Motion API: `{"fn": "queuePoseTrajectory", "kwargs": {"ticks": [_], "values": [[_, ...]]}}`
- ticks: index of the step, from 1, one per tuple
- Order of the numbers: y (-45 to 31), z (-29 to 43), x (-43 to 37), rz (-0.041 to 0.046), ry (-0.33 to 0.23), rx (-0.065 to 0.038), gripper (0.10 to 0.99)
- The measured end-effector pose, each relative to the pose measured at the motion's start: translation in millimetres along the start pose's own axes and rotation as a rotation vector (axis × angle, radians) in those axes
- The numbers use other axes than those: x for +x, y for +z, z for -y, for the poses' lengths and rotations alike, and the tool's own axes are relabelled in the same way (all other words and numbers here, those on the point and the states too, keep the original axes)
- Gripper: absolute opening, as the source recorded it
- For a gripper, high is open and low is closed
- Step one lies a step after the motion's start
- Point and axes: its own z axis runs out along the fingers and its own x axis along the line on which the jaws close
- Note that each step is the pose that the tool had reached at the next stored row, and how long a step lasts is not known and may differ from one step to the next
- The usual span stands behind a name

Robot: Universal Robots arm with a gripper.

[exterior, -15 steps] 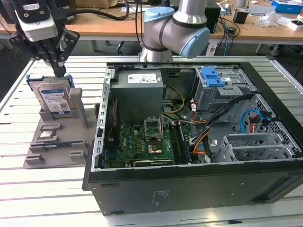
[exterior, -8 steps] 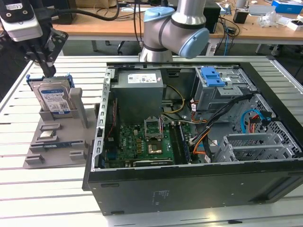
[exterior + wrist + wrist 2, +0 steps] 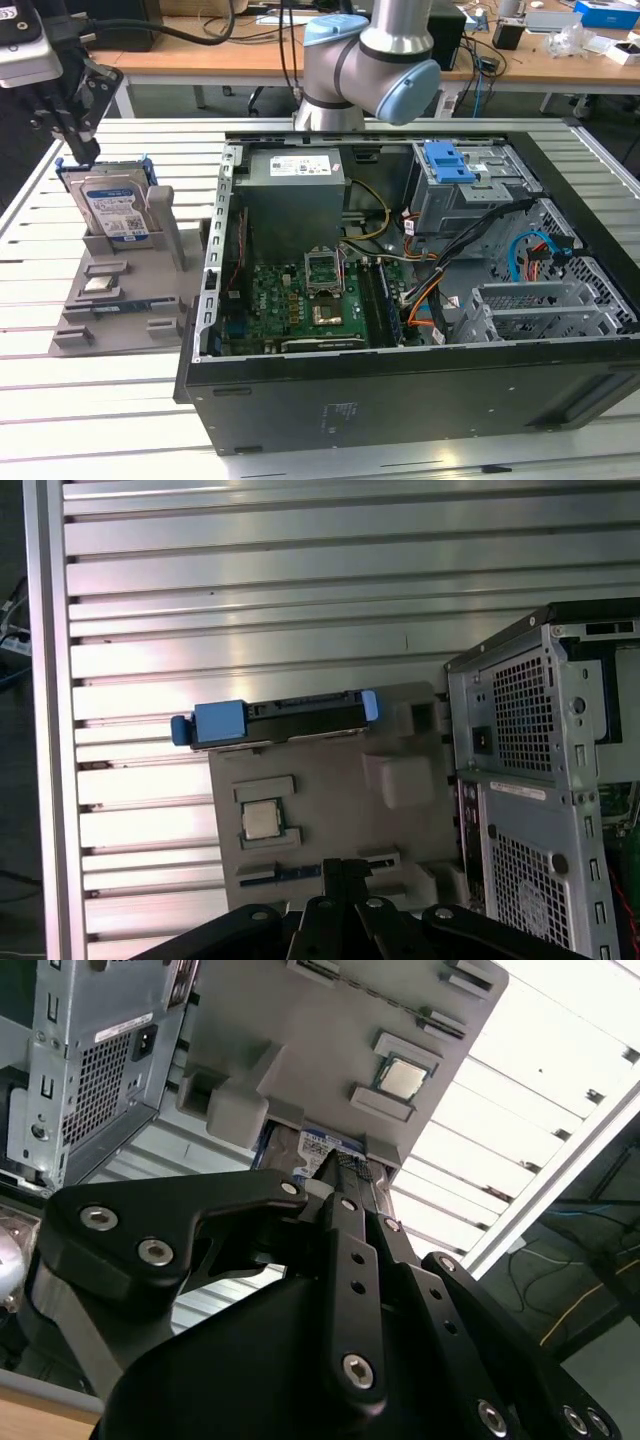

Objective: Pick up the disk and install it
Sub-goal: 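Reach for the disk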

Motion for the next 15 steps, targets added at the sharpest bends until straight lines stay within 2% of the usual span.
{"fn": "queuePoseTrajectory", "kwargs": {"ticks": [7, 15], "values": [[0.0, 0.7, 9.1, 0.0, 0.0, 0.0, 0.106], [0.3, 1.9, 27.4, 0.0, 0.0, 0.0, 0.106]]}}
